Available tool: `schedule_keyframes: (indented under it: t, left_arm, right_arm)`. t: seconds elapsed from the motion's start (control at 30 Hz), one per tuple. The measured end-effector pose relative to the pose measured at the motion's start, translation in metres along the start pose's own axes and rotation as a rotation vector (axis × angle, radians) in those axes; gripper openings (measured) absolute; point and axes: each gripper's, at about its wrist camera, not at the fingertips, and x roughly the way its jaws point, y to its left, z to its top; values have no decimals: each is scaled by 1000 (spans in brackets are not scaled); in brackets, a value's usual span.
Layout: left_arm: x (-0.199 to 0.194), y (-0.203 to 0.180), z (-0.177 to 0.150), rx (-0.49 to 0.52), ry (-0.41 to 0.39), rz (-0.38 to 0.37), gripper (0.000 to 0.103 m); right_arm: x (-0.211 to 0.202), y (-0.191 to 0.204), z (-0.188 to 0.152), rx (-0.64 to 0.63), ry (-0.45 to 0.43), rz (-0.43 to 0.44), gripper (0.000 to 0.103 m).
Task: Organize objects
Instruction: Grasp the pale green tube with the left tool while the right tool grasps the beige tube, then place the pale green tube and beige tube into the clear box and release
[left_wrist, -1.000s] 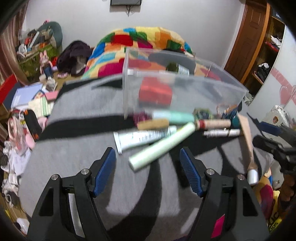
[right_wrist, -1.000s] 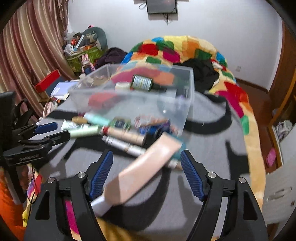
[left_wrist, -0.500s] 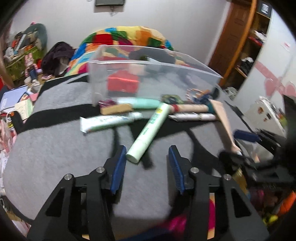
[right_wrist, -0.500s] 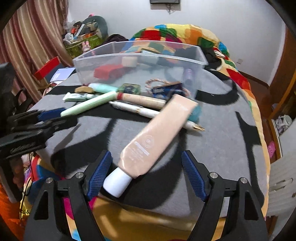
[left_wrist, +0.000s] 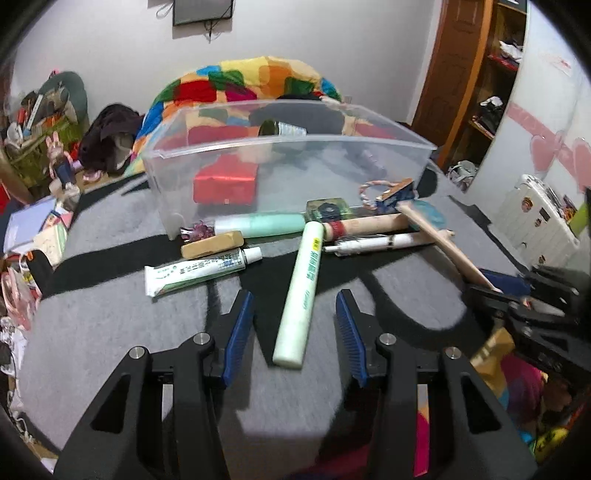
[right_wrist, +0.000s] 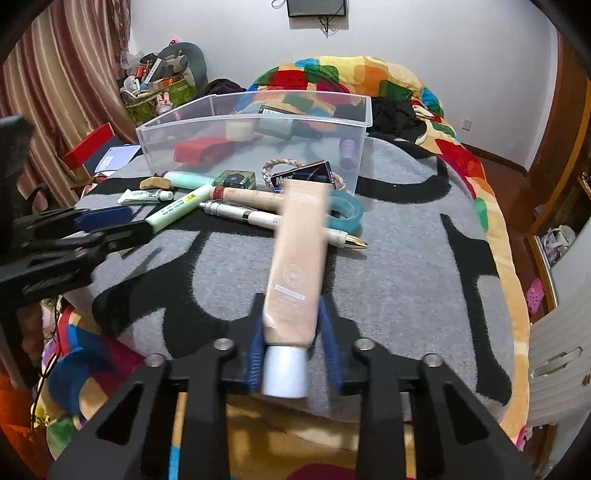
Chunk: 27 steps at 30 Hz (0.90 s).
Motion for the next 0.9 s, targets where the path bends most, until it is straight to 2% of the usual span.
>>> schedule_keyframes:
  t: [0.1,0.2,0.27,0.5,0.9]
  left_arm:
    - [10,-2,1,0,-10,11,46]
    - [11,-10,-2,27,-29,25,30]
    - [10,-13,-3,35,-38,27,16]
    - [-2,-10,-9,2,-52,32,15]
    - [-58,-7,6,-43,-201,-5,15]
  right_arm:
    - [-3,-4,-1,18,-12,-12,20]
    - [-6,-10,-1,38,-22,-16,18]
    - [-8,-12,-1,48,-30,-13,18]
    - [-22,-12,4,49,-77,-12,18]
    - [-53,-8,19,34,-162,29,18]
